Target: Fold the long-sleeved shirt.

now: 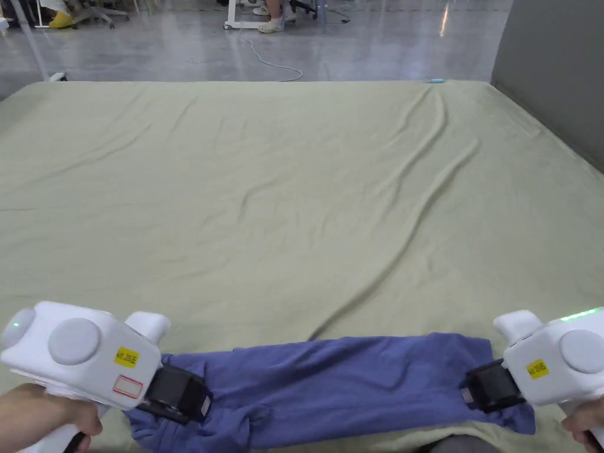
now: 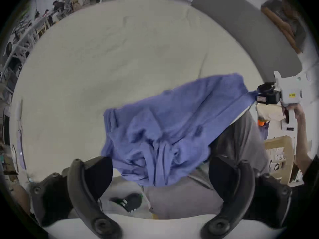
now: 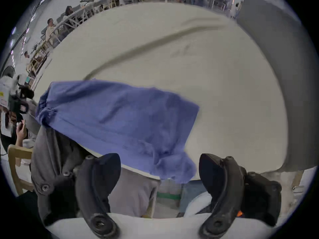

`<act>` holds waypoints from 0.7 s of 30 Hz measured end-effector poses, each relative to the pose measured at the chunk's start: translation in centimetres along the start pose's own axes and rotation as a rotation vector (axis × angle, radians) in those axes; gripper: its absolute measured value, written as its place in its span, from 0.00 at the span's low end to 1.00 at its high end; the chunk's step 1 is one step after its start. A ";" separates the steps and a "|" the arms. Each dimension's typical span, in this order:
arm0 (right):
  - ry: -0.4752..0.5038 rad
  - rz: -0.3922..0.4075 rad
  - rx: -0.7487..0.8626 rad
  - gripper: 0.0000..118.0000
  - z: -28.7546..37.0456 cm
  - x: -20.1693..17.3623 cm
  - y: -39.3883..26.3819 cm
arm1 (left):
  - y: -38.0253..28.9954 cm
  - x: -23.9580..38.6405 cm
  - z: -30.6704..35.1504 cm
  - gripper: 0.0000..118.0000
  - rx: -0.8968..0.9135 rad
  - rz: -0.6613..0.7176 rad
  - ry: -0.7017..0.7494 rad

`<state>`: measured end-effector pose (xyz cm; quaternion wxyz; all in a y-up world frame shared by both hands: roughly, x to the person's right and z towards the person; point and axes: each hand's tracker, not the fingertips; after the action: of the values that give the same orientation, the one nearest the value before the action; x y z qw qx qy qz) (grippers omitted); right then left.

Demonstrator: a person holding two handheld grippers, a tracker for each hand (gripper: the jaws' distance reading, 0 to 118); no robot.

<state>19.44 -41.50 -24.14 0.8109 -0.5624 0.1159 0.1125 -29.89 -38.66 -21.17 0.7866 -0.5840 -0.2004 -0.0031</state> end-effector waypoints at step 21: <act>-0.061 -0.178 0.476 0.00 6.2 -7.7 5.9 | -0.7 -4.5 3.5 0.95 0.484 0.381 -0.166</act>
<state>10.64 -34.06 -24.85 0.9303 -0.3601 0.0647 0.0272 -35.25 -36.72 -21.11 0.8701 -0.4053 -0.1461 0.2396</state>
